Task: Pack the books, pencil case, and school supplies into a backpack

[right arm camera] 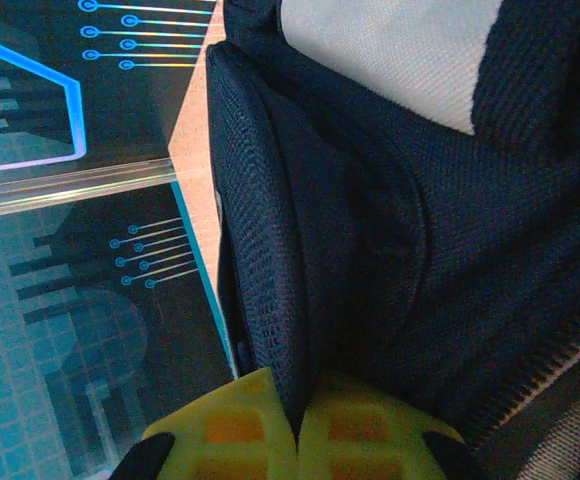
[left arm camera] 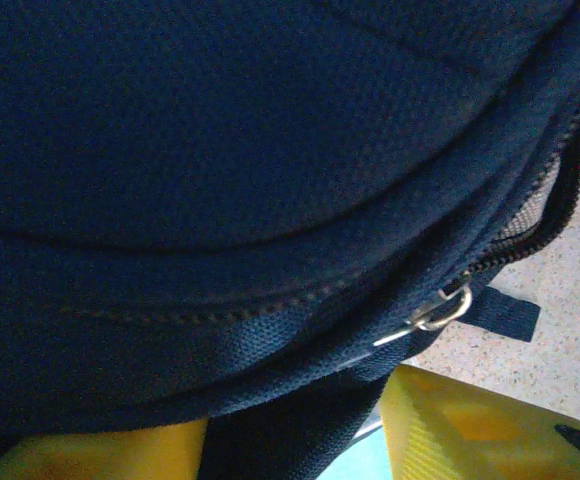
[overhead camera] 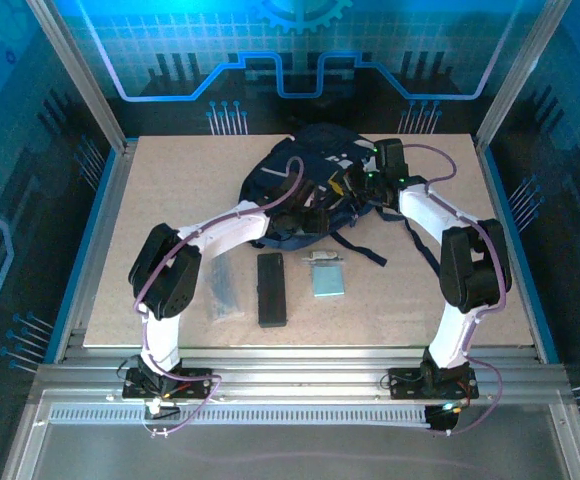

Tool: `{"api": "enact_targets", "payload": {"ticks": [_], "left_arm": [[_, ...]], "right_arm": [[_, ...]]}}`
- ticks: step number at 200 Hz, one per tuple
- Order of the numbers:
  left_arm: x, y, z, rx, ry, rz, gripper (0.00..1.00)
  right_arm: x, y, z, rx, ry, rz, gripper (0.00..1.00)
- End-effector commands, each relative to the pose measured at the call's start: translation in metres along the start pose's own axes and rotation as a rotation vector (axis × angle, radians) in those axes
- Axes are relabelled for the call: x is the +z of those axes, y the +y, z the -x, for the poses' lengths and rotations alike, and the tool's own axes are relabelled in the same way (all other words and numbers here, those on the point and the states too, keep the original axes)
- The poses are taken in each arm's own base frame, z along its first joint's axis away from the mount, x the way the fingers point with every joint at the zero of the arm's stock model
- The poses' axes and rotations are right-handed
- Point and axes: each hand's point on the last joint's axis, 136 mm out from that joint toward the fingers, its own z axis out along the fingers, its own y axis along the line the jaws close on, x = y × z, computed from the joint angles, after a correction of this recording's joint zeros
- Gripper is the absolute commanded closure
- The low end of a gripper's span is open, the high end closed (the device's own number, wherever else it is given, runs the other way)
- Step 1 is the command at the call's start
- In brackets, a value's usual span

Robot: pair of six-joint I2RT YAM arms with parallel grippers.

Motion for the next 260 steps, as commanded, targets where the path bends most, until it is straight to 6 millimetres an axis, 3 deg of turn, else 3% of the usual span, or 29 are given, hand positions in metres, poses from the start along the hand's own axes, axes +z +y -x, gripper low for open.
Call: {"api": "enact_targets", "payload": {"ticks": [1, 31, 52, 84, 109, 127, 167, 199, 212, 230, 260], "left_arm": [[-0.025, -0.046, 0.056, 0.016, -0.171, -0.163, 0.52], [-0.034, -0.063, 0.061, 0.009, -0.178, -0.244, 0.64], [-0.039, -0.067, 0.065, 0.007, -0.196, -0.273, 0.65], [-0.033, -0.064, 0.066, 0.009, -0.201, -0.254, 0.64], [-0.033, -0.060, 0.071, 0.019, -0.234, -0.232, 0.51], [-0.026, -0.055, 0.078, 0.050, -0.266, -0.195, 0.51], [-0.010, -0.045, 0.084, 0.084, -0.254, -0.141, 0.74], [-0.017, -0.037, 0.088, 0.094, -0.271, -0.115, 0.86], [-0.025, -0.036, 0.091, 0.089, -0.280, -0.117, 0.83], [-0.035, -0.036, 0.097, 0.078, -0.293, -0.135, 0.63], [-0.040, -0.040, 0.108, 0.047, -0.306, -0.199, 0.62]], "right_arm": [[-0.014, 0.057, -0.001, -0.122, -0.013, 0.155, 1.00], [-0.014, 0.053, 0.000, -0.120, -0.013, 0.147, 1.00], [-0.014, 0.053, 0.001, -0.118, -0.015, 0.151, 1.00], [-0.013, 0.054, 0.000, -0.119, -0.009, 0.156, 1.00], [-0.013, 0.053, 0.000, -0.121, -0.010, 0.152, 1.00], [-0.011, 0.053, 0.001, -0.116, -0.009, 0.158, 1.00], [-0.012, 0.053, -0.002, -0.123, -0.002, 0.156, 1.00], [-0.014, 0.051, -0.001, -0.136, -0.009, 0.144, 1.00], [-0.012, 0.049, -0.001, -0.136, -0.005, 0.139, 1.00], [-0.010, 0.045, -0.002, -0.134, 0.001, 0.132, 1.00], [-0.006, 0.041, -0.004, -0.131, 0.013, 0.131, 1.00]]}}
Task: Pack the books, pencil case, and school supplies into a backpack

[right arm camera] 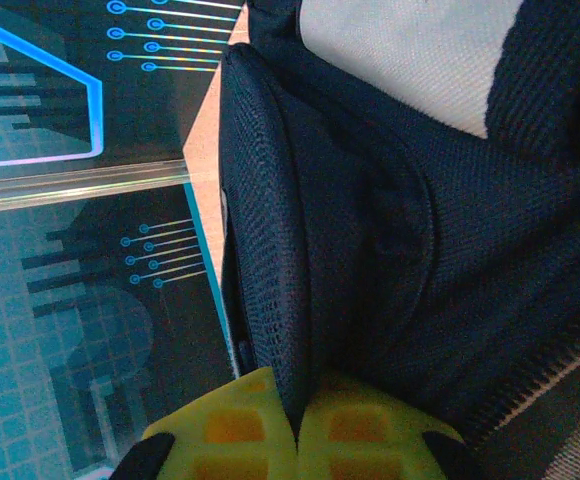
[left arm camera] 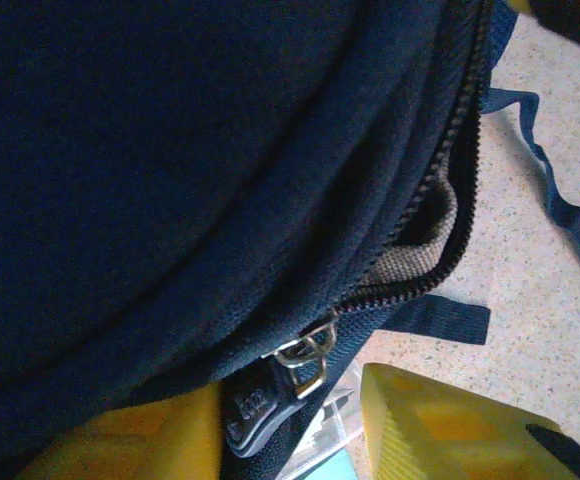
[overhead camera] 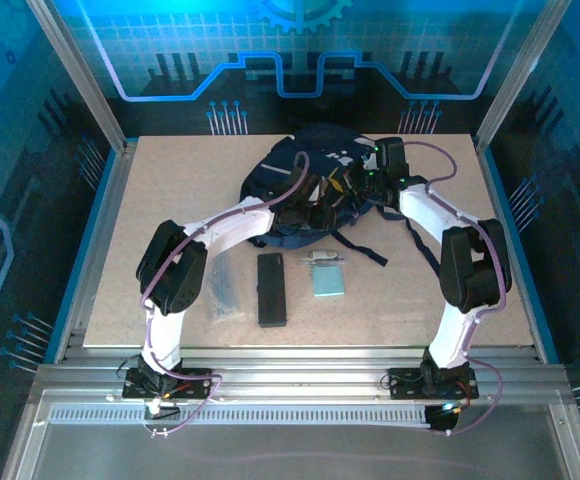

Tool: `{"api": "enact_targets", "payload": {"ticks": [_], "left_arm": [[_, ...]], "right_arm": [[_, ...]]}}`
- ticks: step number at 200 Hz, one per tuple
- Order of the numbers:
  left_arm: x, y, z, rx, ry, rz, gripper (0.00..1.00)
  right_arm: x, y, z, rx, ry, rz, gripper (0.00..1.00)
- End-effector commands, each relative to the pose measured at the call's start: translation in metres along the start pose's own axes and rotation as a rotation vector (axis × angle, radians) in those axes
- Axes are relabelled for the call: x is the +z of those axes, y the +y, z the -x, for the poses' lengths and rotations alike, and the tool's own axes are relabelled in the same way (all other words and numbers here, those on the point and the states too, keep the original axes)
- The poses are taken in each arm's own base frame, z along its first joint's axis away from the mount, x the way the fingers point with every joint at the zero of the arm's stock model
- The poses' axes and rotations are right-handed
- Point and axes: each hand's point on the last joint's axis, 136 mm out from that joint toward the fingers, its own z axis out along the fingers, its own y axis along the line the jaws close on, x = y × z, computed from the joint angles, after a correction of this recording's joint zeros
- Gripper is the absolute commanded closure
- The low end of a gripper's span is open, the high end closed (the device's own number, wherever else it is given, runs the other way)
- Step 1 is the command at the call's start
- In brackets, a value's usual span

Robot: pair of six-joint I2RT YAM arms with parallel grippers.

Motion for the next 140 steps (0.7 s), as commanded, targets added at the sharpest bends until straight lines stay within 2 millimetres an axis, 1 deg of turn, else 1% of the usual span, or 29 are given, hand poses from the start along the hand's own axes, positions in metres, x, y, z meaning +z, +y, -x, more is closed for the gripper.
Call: {"api": "enact_targets", "payload": {"ticks": [1, 28, 47, 80, 91, 96, 102, 118, 140], "left_arm": [[-0.047, -0.021, 0.095, 0.016, -0.305, -0.110, 0.62], [-0.043, -0.021, 0.100, 0.011, -0.316, -0.117, 0.75], [-0.046, -0.020, 0.103, 0.005, -0.342, -0.115, 0.84], [-0.055, -0.014, 0.106, -0.006, -0.385, -0.102, 0.87], [-0.059, -0.011, 0.106, -0.004, -0.394, -0.099, 0.90], [-0.061, -0.009, 0.106, -0.001, -0.396, -0.092, 0.93], [-0.063, -0.006, 0.105, 0.000, -0.392, -0.085, 1.00], [-0.068, 0.001, 0.099, 0.025, -0.365, -0.071, 1.00], [-0.069, 0.006, 0.087, 0.089, -0.275, -0.107, 0.99]], "right_arm": [[-0.004, 0.034, -0.007, -0.092, 0.025, 0.101, 1.00], [-0.004, 0.032, -0.009, -0.095, 0.031, 0.098, 1.00], [-0.005, 0.032, -0.009, -0.104, 0.034, 0.095, 1.00], [-0.005, 0.030, -0.011, -0.110, 0.042, 0.091, 1.00], [-0.004, 0.027, -0.010, -0.113, 0.041, 0.082, 1.00], [-0.004, 0.025, -0.009, -0.114, 0.040, 0.077, 1.00], [-0.005, 0.024, -0.008, -0.119, 0.037, 0.071, 1.00], [-0.009, 0.016, -0.003, -0.137, 0.019, 0.032, 1.00], [-0.012, 0.013, 0.002, -0.157, 0.008, 0.015, 1.00]]}}
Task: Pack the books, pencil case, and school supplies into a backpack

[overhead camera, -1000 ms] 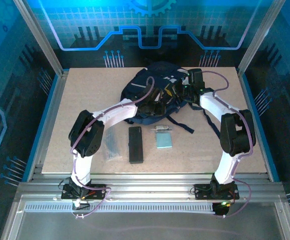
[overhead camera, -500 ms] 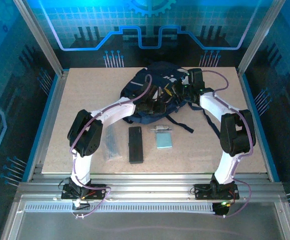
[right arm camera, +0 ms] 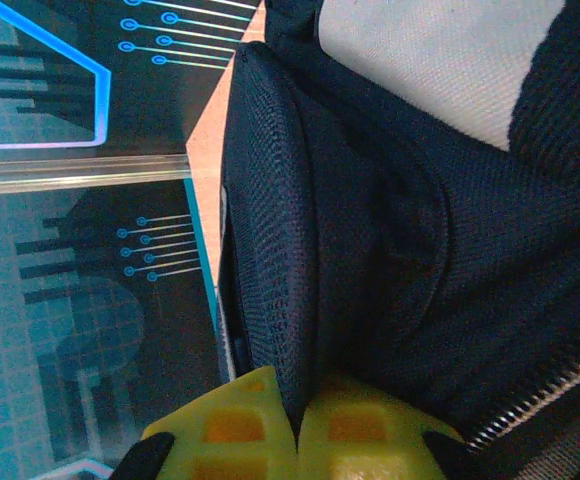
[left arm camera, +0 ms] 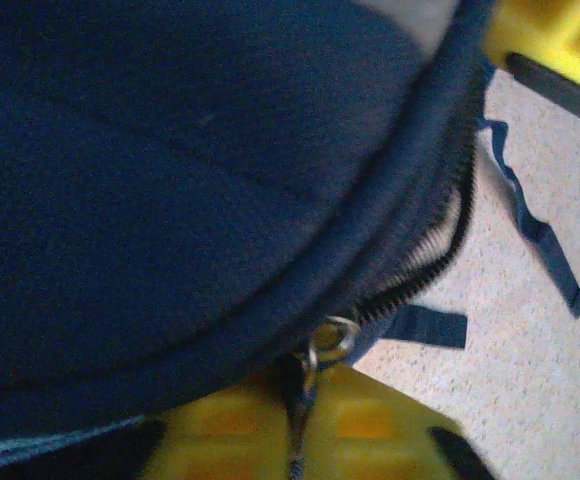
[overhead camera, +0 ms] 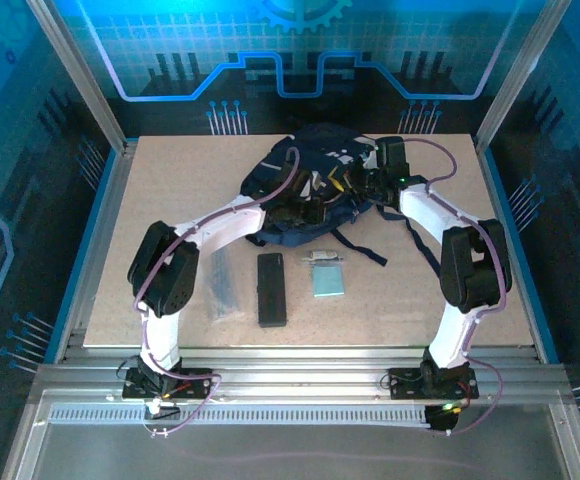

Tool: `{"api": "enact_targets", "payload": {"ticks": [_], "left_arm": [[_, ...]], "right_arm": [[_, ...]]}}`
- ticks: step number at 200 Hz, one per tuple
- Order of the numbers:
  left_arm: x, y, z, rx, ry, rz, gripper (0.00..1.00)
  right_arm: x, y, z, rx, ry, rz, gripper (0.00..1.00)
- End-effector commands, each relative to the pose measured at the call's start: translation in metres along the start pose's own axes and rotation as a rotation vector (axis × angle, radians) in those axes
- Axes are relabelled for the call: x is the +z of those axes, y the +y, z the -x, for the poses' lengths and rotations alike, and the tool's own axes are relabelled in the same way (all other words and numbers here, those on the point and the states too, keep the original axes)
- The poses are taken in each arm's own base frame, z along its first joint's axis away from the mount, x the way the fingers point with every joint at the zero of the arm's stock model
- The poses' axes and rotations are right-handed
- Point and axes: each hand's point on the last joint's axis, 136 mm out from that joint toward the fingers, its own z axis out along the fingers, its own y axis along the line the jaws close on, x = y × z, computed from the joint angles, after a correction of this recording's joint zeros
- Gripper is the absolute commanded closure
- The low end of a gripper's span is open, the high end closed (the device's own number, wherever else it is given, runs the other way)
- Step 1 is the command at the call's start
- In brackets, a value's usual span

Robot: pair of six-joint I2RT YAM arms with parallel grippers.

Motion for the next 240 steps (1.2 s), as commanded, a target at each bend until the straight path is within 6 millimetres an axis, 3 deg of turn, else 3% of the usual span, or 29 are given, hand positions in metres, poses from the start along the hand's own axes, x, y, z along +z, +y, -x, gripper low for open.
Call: {"api": "enact_targets", "payload": {"ticks": [1, 20, 32, 51, 75, 96, 148, 179, 204, 240], "left_arm": [[-0.051, 0.000, 0.077, 0.091, -0.237, -0.062, 0.98], [-0.049, 0.002, 0.072, 0.111, -0.193, -0.092, 0.83], [-0.048, 0.001, 0.073, 0.107, -0.184, -0.123, 0.80], [-0.044, -0.003, 0.078, 0.080, -0.191, -0.173, 0.84], [-0.041, -0.001, 0.087, 0.044, -0.215, -0.184, 0.81], [-0.038, 0.003, 0.091, 0.026, -0.236, -0.165, 1.00], [-0.042, 0.011, 0.082, 0.040, -0.216, -0.117, 1.00], [-0.040, 0.032, 0.055, 0.087, -0.097, -0.020, 1.00], [-0.039, 0.064, 0.029, 0.122, 0.000, 0.135, 1.00], [-0.045, 0.103, 0.014, 0.142, 0.084, 0.304, 1.00]], "right_arm": [[-0.012, 0.011, 0.002, -0.083, 0.012, 0.010, 1.00], [-0.009, 0.013, 0.002, -0.093, 0.025, 0.013, 1.00], [-0.006, 0.015, 0.000, -0.101, 0.036, 0.013, 1.00], [-0.003, 0.018, -0.005, -0.113, 0.053, 0.014, 1.00], [0.000, 0.018, -0.011, -0.118, 0.071, 0.015, 1.00], [0.001, 0.017, -0.012, -0.119, 0.074, 0.016, 1.00], [-0.004, 0.017, -0.008, -0.125, 0.067, 0.008, 1.00], [-0.007, 0.012, -0.002, -0.124, 0.058, 0.000, 1.00], [-0.009, 0.010, 0.003, -0.128, 0.050, -0.007, 1.00], [-0.012, 0.014, 0.008, -0.143, 0.039, -0.010, 1.00]]}}
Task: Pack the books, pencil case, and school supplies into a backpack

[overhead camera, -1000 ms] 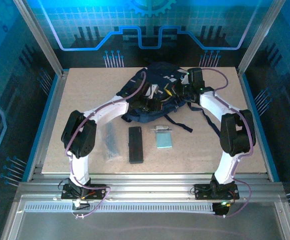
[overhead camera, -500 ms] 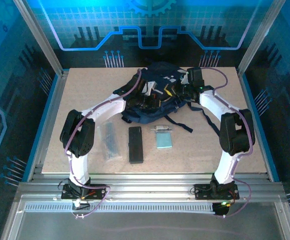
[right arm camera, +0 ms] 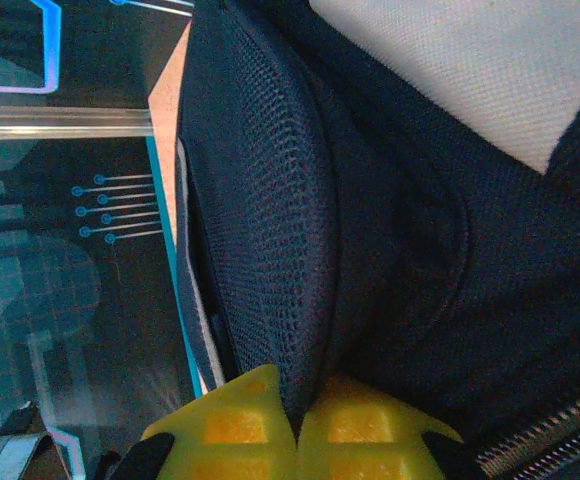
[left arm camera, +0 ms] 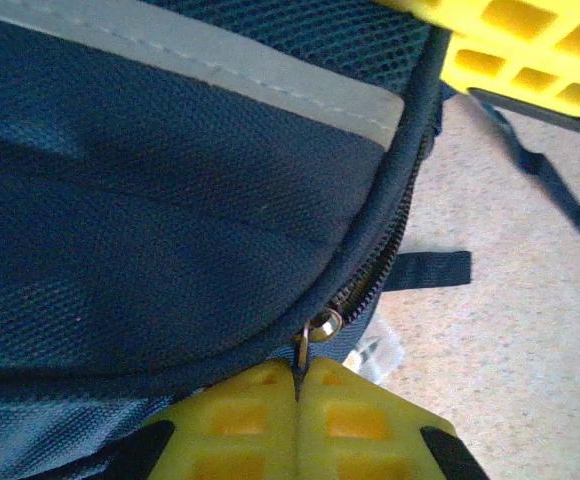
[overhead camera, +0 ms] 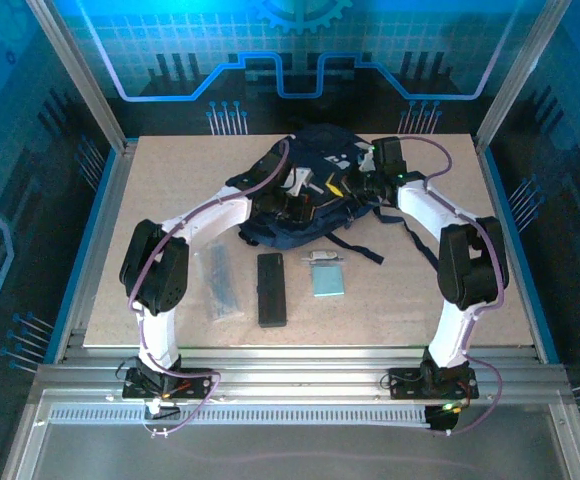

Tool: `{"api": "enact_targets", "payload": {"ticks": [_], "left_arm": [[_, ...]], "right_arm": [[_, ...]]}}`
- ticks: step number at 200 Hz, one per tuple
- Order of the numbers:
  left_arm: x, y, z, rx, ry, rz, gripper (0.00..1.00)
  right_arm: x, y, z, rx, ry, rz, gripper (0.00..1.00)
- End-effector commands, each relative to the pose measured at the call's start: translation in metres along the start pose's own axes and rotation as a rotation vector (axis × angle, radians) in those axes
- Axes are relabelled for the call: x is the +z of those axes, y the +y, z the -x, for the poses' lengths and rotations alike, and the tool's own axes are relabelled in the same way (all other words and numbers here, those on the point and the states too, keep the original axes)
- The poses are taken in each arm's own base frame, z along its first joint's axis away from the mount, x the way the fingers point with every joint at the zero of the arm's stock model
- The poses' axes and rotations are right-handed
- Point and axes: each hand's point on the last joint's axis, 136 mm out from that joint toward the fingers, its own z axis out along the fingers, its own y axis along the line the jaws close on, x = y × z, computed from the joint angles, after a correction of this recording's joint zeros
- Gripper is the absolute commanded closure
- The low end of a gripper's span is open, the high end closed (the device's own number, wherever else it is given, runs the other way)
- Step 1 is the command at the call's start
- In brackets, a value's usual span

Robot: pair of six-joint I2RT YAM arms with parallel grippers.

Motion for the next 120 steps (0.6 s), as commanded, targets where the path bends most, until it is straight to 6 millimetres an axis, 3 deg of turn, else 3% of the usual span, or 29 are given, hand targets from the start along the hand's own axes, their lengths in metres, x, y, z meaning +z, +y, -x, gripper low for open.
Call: {"api": "enact_targets", "payload": {"ticks": [1, 36, 71, 93, 120], "left_arm": [[-0.029, 0.078, 0.001, -0.008, 0.022, 0.324, 1.00], [-0.035, 0.079, -0.023, -0.009, 0.158, 0.319, 1.00], [-0.037, 0.048, -0.046, -0.082, 0.247, 0.151, 1.00], [-0.037, 0.075, -0.059, -0.094, 0.277, 0.257, 1.00], [-0.038, 0.100, -0.077, -0.242, 0.313, 0.224, 1.00]], "right_arm": [[-0.018, 0.023, 0.021, -0.077, -0.046, 0.043, 1.00], [-0.028, 0.018, 0.035, -0.085, -0.101, 0.009, 1.00], [-0.024, 0.015, 0.038, -0.073, -0.110, 0.005, 1.00], [-0.027, 0.010, 0.040, -0.057, -0.130, 0.007, 1.00], [-0.039, 0.008, 0.047, -0.051, -0.169, 0.005, 1.00]]}}
